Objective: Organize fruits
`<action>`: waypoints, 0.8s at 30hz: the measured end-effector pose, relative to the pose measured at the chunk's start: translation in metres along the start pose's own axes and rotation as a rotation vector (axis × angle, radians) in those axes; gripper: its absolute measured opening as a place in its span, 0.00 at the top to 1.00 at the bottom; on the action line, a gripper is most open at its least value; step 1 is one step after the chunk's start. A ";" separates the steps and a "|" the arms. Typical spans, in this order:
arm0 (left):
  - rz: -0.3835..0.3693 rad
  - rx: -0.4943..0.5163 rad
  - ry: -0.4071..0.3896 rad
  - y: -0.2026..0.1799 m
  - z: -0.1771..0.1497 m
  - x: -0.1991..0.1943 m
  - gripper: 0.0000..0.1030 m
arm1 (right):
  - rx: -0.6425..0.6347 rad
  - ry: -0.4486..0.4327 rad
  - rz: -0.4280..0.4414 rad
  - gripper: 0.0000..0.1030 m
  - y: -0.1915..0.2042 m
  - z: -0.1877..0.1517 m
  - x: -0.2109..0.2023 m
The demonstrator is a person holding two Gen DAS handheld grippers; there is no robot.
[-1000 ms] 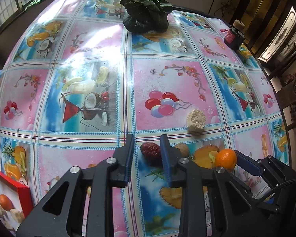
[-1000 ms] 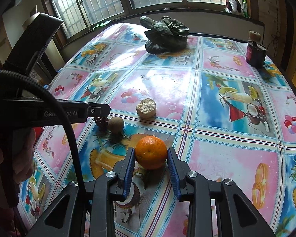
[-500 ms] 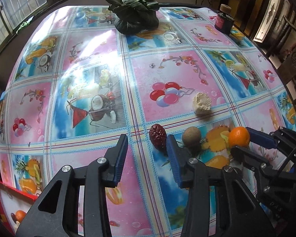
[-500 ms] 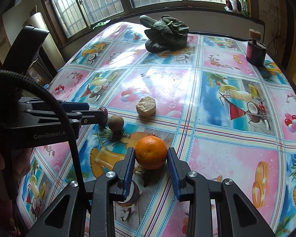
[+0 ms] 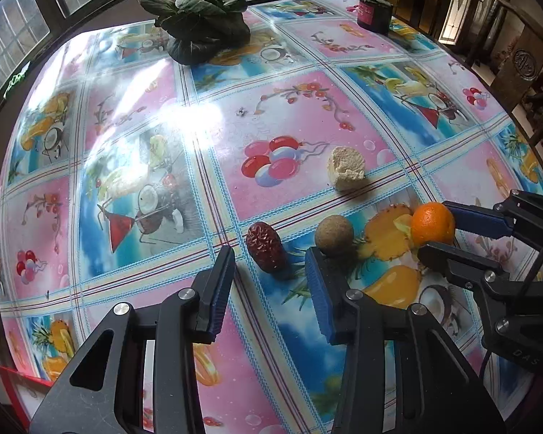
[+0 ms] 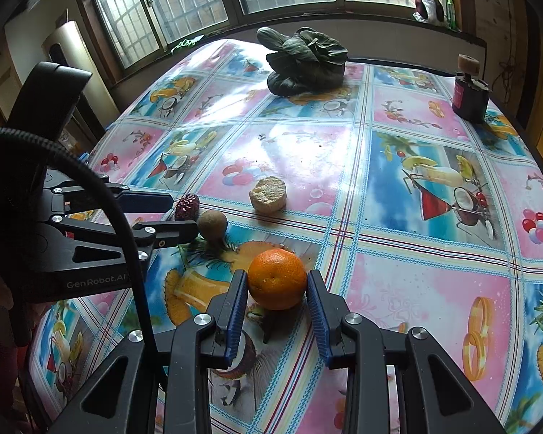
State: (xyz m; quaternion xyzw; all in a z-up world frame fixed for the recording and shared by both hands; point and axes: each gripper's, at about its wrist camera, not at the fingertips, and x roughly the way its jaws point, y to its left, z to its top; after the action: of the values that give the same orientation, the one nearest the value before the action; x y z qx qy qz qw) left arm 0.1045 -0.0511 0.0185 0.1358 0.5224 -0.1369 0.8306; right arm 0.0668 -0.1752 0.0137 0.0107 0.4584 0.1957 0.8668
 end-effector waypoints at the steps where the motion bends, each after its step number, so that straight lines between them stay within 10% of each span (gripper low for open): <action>1: -0.006 -0.017 0.000 0.002 0.000 0.000 0.61 | 0.000 0.000 0.000 0.69 0.000 0.000 0.000; 5: -0.035 -0.017 -0.006 0.004 -0.003 -0.002 0.80 | -0.003 0.000 -0.003 0.69 0.000 0.000 0.000; 24: 0.016 -0.193 -0.102 0.040 -0.084 -0.081 0.80 | -0.034 -0.053 0.043 0.69 0.055 -0.009 -0.032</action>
State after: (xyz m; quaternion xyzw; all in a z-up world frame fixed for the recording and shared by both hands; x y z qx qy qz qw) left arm 0.0163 0.0239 0.0603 0.0524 0.4892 -0.0861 0.8663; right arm 0.0252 -0.1367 0.0449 0.0110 0.4315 0.2216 0.8744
